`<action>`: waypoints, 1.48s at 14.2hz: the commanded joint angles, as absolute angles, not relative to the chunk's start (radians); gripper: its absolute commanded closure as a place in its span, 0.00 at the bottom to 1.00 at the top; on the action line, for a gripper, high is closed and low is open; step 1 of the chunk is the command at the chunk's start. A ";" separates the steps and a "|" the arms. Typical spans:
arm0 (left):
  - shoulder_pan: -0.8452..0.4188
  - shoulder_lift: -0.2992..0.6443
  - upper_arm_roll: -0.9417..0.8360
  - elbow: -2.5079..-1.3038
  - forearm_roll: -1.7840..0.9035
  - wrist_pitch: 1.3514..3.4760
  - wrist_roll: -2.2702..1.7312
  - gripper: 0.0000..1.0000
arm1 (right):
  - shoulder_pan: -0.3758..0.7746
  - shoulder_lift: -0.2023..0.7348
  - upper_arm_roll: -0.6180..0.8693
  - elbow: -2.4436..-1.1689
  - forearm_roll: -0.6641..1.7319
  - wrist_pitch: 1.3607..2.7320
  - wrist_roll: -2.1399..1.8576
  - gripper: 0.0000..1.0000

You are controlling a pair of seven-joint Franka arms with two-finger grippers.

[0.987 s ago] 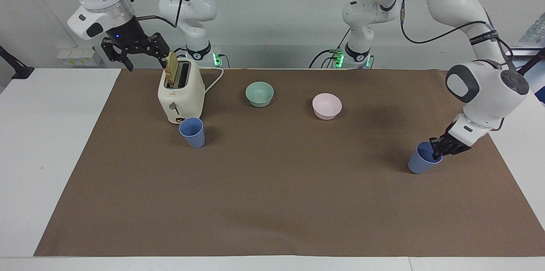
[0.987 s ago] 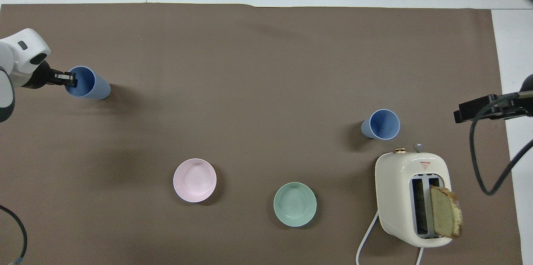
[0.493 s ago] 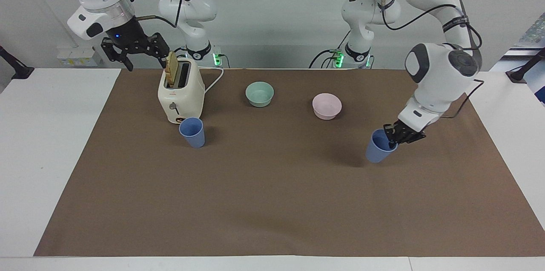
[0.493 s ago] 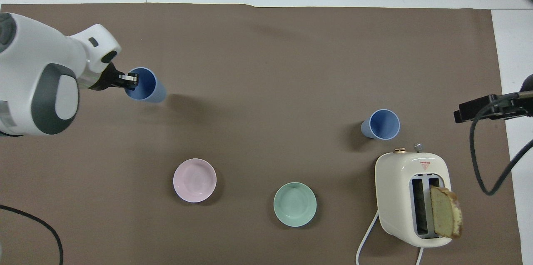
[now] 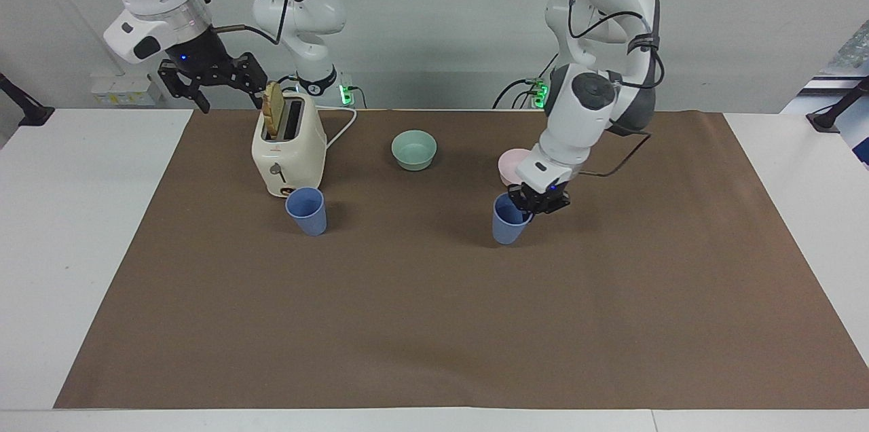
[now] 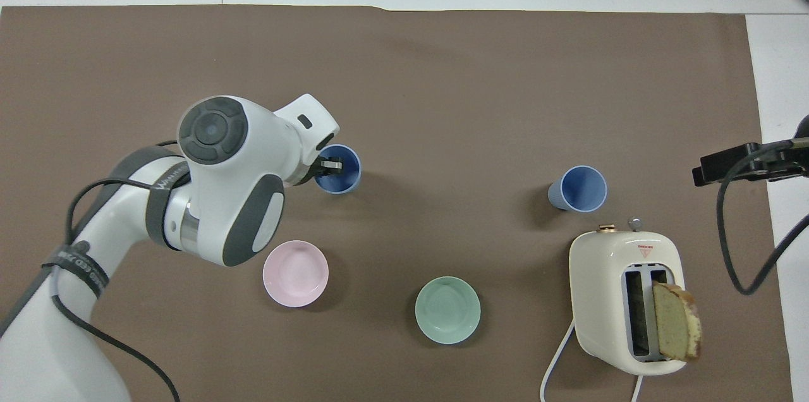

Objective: Stack blue cups with both arms
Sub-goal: 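Carry the blue cup toward the table center and set it down, then withdraw the left gripper while the right gripper reaches the other cup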

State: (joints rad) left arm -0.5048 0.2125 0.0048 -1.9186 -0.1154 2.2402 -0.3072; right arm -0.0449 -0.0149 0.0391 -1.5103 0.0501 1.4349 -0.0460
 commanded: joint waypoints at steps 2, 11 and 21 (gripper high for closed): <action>-0.552 0.190 0.023 -1.988 -0.117 2.307 -0.351 0.94 | -0.049 -0.029 0.040 -1.525 0.061 1.436 -0.049 0.00; -0.490 0.115 0.031 -1.950 -0.117 2.209 -0.331 0.00 | -0.049 -0.098 0.038 -1.657 0.064 1.580 -0.055 0.00; -0.103 -0.035 0.034 -1.789 -0.057 1.818 0.037 0.00 | -0.051 -0.055 0.038 -1.765 0.063 1.667 -0.084 0.00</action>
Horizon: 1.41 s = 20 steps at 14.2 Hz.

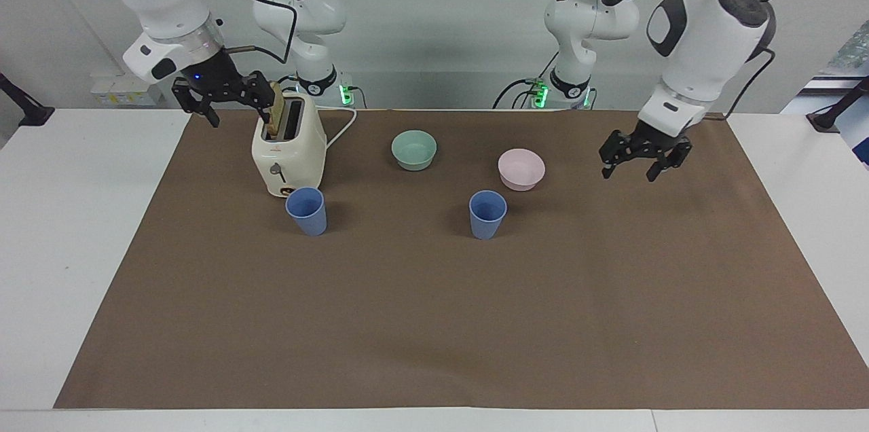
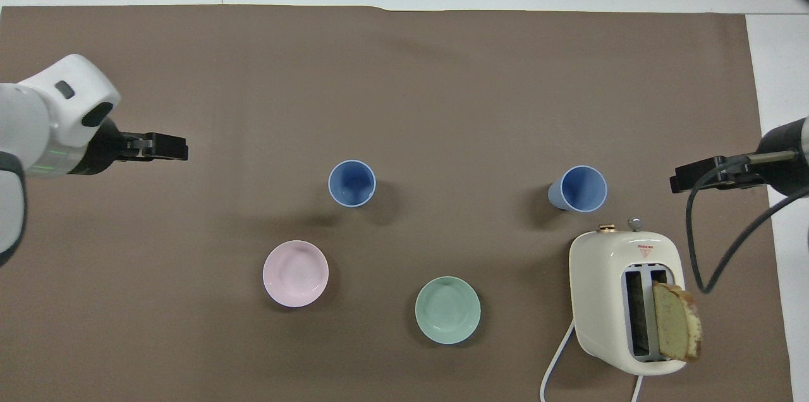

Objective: Stack blue cups with both arms
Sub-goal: 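Withdraw the left gripper while the right gripper reaches the other cup, then grasp the blue cup beside the toaster with the right gripper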

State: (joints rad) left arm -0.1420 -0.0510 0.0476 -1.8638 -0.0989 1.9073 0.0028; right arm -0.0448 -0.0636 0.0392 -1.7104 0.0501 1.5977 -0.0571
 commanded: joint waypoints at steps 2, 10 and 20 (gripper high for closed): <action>-0.071 -0.032 0.034 -1.708 0.010 1.760 0.052 0.00 | -0.038 -0.013 0.038 -1.821 0.063 1.770 -0.072 0.00; -0.035 0.012 0.035 -1.502 0.002 1.568 0.094 0.00 | -0.002 0.135 0.048 -1.923 0.063 1.965 -0.072 0.00; -0.035 0.006 0.034 -1.509 0.002 1.557 0.086 0.00 | 0.002 0.130 0.046 -2.000 0.061 2.017 -0.084 0.27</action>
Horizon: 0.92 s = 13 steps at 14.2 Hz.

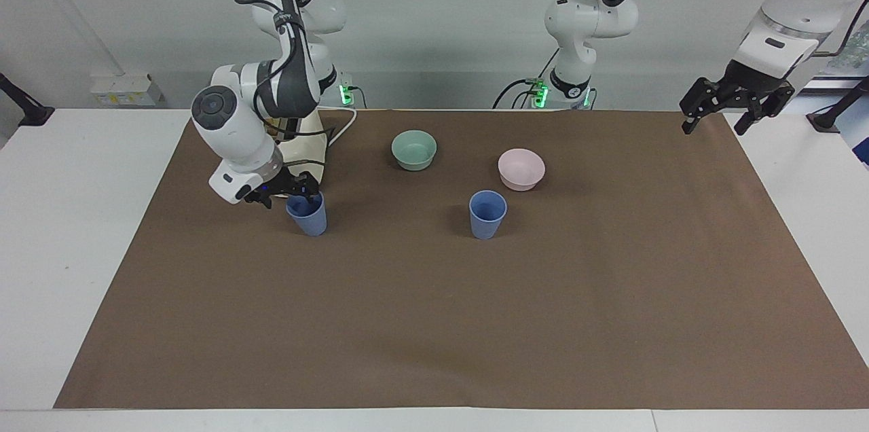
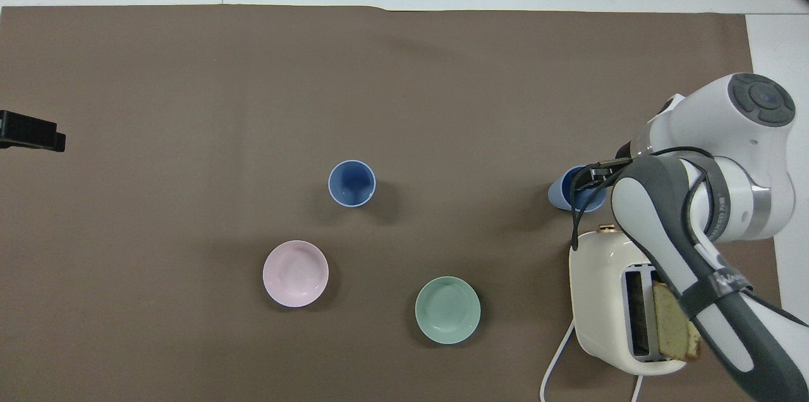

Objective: Stack blue cups with both arms
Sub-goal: 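Grasp the blue cup beside the toaster with the right gripper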

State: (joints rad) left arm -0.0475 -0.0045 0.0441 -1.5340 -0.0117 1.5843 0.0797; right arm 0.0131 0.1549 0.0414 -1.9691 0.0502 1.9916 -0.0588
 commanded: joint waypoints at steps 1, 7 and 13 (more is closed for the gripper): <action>-0.035 0.003 0.034 -1.514 0.002 1.554 0.081 0.00 | 0.002 0.129 0.046 -2.002 0.061 2.017 -0.084 0.39; -0.034 -0.008 0.034 -1.526 -0.002 1.548 0.077 0.00 | 0.011 0.137 0.046 -2.017 0.060 2.022 -0.084 1.00; -0.032 -0.006 0.034 -1.525 -0.002 1.537 0.090 0.00 | 0.015 0.140 0.046 -2.006 0.060 2.016 -0.077 1.00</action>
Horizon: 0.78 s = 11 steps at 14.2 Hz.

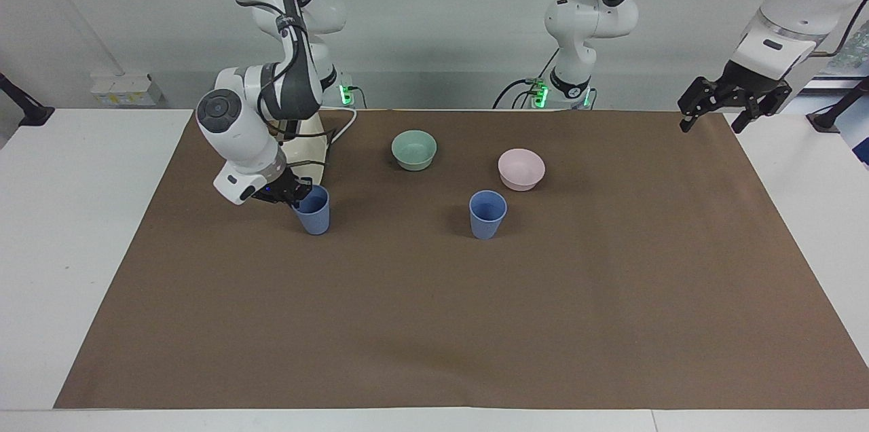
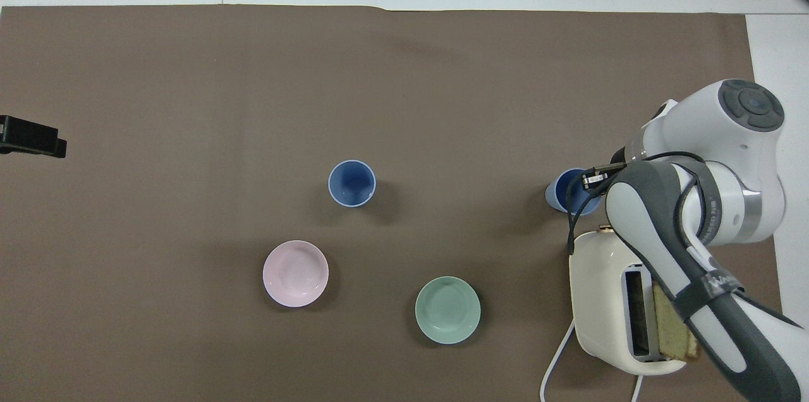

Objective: Stack blue cups with both arms
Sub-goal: 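Grasp the blue cup beside the toaster with the right gripper, then lift the blue cup and carry it over the centered blue cup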

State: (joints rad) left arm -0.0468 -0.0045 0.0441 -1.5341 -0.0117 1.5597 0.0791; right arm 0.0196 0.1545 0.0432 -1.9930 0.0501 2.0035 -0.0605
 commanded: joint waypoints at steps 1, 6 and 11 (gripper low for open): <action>-0.035 -0.006 0.035 -1.525 -0.002 1.536 0.089 0.00 | 0.015 0.141 0.048 -1.999 0.060 2.014 -0.075 1.00; -0.034 -0.006 0.034 -1.523 -0.002 1.536 0.086 0.00 | 0.023 0.140 0.051 -1.867 0.061 1.889 -0.068 1.00; -0.034 -0.006 0.034 -1.523 -0.002 1.536 0.086 0.00 | 0.023 0.132 0.052 -1.773 0.064 1.799 -0.051 1.00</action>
State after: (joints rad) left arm -0.0468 -0.0045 0.0440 -1.5340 -0.0117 1.5553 0.0792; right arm 0.0286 0.1366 0.0464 -1.8008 0.0502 1.8277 -0.0594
